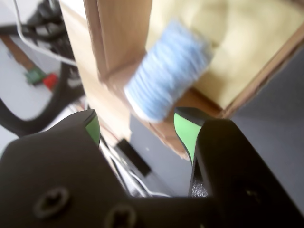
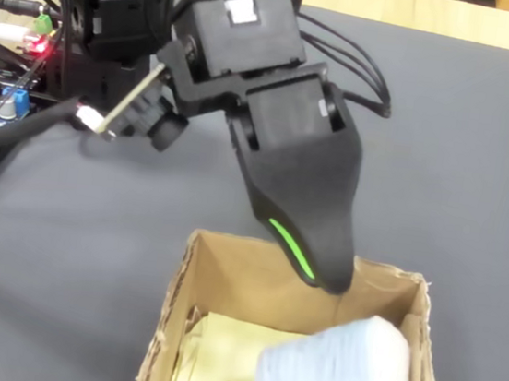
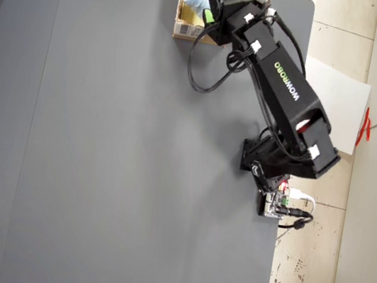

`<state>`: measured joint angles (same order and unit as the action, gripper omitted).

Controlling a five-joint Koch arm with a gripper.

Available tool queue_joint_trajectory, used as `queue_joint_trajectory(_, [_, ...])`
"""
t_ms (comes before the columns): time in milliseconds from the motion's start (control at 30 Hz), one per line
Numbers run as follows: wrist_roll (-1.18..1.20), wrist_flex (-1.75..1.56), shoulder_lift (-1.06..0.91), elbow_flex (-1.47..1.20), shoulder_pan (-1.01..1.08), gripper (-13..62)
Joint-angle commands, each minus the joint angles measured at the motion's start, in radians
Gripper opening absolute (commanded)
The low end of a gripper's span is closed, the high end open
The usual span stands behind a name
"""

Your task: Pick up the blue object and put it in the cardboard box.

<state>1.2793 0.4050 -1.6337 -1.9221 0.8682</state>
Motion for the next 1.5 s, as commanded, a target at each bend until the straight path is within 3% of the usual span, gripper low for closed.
queue_joint_trajectory(0, [0.071, -0.021, -0.061, 0.052, -0.025, 30.8])
queue_joint_trajectory(533, [0.454, -0.371, -0.302, -0.316, -0.436, 33.4])
queue_joint_trajectory(1100, [0.453, -0.436, -0.600, -0.746, -0.956, 33.7])
queue_joint_trajectory(1467, [0.453, -0.483, -0.733, -0.992, -1.019, 33.7])
